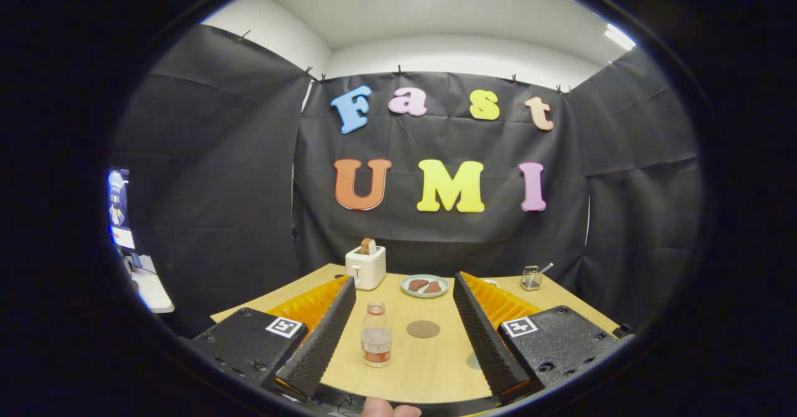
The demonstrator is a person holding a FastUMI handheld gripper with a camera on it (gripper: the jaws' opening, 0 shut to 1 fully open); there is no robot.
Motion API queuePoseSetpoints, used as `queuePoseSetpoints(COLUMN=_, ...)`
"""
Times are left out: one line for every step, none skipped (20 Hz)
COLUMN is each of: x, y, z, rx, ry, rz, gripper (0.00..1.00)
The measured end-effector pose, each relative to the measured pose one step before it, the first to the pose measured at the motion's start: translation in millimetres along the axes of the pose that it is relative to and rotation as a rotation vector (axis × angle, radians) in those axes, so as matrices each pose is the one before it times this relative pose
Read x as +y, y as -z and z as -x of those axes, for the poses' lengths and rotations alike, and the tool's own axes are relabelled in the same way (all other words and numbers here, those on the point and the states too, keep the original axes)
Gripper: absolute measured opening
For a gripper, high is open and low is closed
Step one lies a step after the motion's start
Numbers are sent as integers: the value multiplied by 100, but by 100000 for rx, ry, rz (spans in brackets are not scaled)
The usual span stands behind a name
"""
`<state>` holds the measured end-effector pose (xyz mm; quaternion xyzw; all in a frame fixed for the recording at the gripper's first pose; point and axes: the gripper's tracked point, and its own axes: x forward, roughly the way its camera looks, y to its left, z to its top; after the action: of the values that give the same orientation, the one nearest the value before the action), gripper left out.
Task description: Take the bottle from table, then pour the juice into the cup, finally place the bottle on the coaster
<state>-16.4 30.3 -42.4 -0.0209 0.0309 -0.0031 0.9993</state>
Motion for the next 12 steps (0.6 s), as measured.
queuePoseSetpoints(x=301, y=521, z=12, rx=166, ry=-606, rz=-584, gripper=100)
queuePoseSetpoints(x=308, y=476, z=-45, rx=791, ry=-515, rz=-253, gripper=100)
queuePoseSetpoints(x=173, y=527, z=-125, rx=682, ry=-64, rz=-242, gripper=100)
queuePoseSetpoints(x=72, y=239, z=-53, rx=253, ry=377, rz=-49, gripper=100)
queuePoseSetpoints(x=116, y=500, z=-32, rx=576, ry=4, rz=174, gripper=100)
queuePoseSetpoints(x=324, y=285, z=-75, rx=-69, ry=-395, rz=13, gripper=100)
queuePoseSetpoints(x=327, y=470, z=-143, rx=29, ry=-120, rz=59, gripper=100)
queuePoseSetpoints(x=125, y=538, z=-212, rx=237, ry=44, rz=-23, gripper=100)
queuePoseSetpoints(x=116, y=766, z=-124, rx=338, ry=187, rz=-203, gripper=100)
queuePoseSetpoints(x=147, y=709, z=-129, rx=214, ry=381, rz=-341, gripper=100)
queuePoseSetpoints(x=199, y=823, z=-267, rx=-75, ry=301, rz=-293, gripper=100)
queuePoseSetpoints(x=306, y=761, z=-449, rx=221, ry=-38, rz=-423, gripper=100)
